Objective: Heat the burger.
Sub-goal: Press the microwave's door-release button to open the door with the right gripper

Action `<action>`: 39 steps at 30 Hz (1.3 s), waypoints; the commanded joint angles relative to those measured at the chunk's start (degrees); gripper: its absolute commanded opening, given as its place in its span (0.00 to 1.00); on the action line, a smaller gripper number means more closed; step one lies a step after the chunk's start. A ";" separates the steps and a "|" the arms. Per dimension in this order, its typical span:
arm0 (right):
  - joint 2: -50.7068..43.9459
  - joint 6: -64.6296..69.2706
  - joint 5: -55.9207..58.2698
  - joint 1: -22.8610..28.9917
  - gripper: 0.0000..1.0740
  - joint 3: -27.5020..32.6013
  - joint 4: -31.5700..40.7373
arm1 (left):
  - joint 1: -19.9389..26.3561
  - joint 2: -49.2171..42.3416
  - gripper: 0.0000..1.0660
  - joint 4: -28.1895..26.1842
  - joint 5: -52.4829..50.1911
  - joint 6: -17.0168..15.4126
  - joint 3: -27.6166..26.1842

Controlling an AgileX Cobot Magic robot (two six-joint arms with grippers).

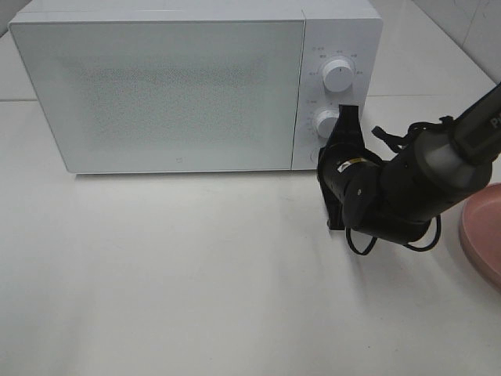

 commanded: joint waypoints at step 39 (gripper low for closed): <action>3.09 -2.46 -4.41 -0.86 0.00 -6.76 2.41 | -0.34 -0.80 0.90 -0.23 -0.69 -0.52 0.23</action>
